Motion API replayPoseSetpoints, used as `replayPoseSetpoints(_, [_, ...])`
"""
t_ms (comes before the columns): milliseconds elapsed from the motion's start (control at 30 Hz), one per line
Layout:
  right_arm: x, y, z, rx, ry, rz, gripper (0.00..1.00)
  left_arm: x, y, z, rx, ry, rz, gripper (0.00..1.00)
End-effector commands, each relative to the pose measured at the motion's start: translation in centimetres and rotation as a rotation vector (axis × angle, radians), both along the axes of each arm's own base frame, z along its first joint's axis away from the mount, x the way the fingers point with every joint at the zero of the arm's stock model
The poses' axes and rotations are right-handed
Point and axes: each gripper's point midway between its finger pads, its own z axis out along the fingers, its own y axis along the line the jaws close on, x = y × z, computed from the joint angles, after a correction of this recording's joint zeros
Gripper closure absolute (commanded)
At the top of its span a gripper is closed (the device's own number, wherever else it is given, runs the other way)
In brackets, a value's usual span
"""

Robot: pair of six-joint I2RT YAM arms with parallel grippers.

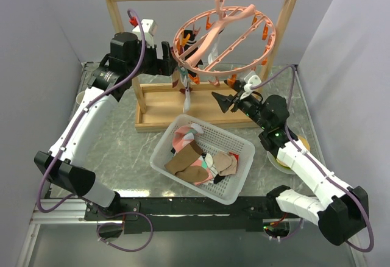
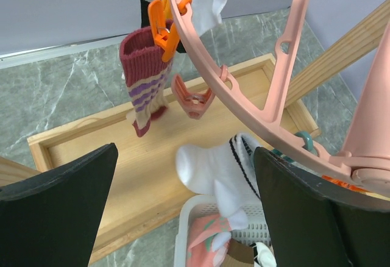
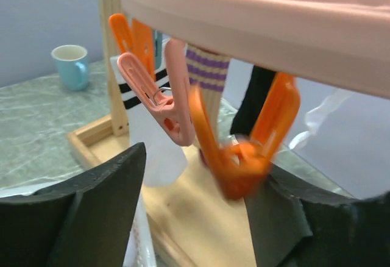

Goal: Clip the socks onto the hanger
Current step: Adjust the hanger on the clothesline.

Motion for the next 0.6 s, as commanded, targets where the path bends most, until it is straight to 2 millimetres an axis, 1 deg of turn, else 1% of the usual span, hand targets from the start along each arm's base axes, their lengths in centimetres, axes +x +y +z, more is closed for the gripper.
replayPoseSetpoints(0, [-0.9, 0.5, 4.7, 0.084, -0.099, 0.057, 0.33, -1.3, 0.5, 2.3, -0.035, -0.043, -0.006, 0.01])
replayPoseSetpoints(67, [-1.1, 0.4, 4.9, 0.101, -0.09, 0.058, 0.34, -1.2, 0.5, 2.4, -0.039, -0.044, -0.006, 0.01])
replayPoseSetpoints(133, [-1.3, 0.2, 4.5, 0.104, -0.087, 0.051, 0.26, -1.2, 0.6, 2.5, -0.04, -0.047, -0.004, 0.01])
replayPoseSetpoints(167, [-1.4, 0.0, 4.7, 0.127, -0.096, 0.04, 0.24, -1.2, 0.5, 2.6, -0.042, -0.048, -0.005, 0.01])
replayPoseSetpoints(233, [-1.4, -0.2, 4.4, 0.143, -0.091, 0.027, 0.21, -1.1, 0.5, 2.6, -0.044, -0.047, -0.005, 0.01])
replayPoseSetpoints(333, [-1.2, -0.2, 4.4, 0.164, -0.096, 0.023, 0.21, -1.0, 0.5, 2.7, -0.048, -0.046, -0.002, 0.01])
replayPoseSetpoints(433, [-1.0, -0.7, 5.2, 0.192, -0.124, -0.003, 0.21, -0.9, 0.5, 2.8, -0.051, -0.049, -0.002, 0.01])
replayPoseSetpoints(500, [-1.0, -0.6, 6.1, 0.203, -0.14, 0.003, 0.22, -1.0, 0.7, 3.0, -0.052, -0.052, 0.001, 0.01])
replayPoseSetpoints(567, [-1.0, -0.3, 6.4, 0.208, -0.141, 0.019, 0.25, -1.0, 0.6, 2.9, -0.051, -0.05, 0.001, 0.01])
